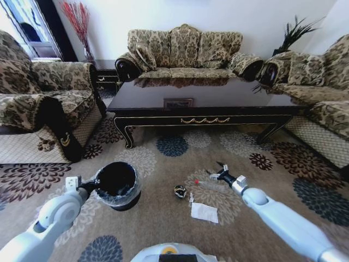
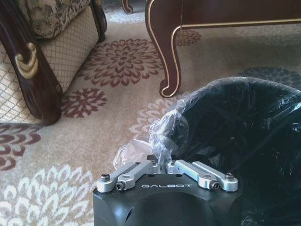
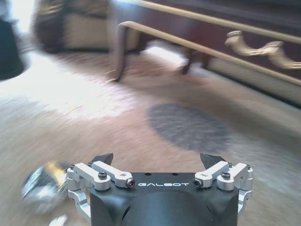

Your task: Move to the front of the table and pick up the trash from the floor, then place it into the trash bin.

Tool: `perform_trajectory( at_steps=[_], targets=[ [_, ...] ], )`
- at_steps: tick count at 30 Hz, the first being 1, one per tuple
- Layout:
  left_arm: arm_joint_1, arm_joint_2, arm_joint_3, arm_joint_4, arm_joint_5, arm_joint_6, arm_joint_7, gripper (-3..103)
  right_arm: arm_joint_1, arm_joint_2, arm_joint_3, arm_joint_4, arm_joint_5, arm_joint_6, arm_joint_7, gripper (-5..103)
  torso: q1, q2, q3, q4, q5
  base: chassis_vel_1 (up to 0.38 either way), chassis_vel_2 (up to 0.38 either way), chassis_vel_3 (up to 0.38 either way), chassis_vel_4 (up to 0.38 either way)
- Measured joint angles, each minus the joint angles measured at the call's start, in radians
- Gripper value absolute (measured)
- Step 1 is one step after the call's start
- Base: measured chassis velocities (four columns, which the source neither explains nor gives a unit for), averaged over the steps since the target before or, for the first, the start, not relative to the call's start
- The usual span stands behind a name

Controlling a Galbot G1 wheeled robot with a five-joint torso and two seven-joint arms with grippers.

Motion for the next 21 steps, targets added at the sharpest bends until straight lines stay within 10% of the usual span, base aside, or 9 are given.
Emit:
perform_trajectory(
  at_steps=[11,21],
  targets=[
    [0.012,0.028,-0.02,-0.022,-0.004,0.0,-0.003,3,0.224,0.107,-0.202,-0.275,-0.117,0.011,-0.241,100,0.0,0.0,0.0,0.0003,-0.0001,0.0,0.0,0.0,0.0],
    [-0.002,0.045,-0.011,-0.015,-0.012,0.0,-0.009,3,0.287,0.175,-0.223,-0.466,-0.212,-0.003,-0.307,100,0.0,0.0,0.0,0.0003,-0.0005,0.0,0.0,0.0,0.0]
  ],
)
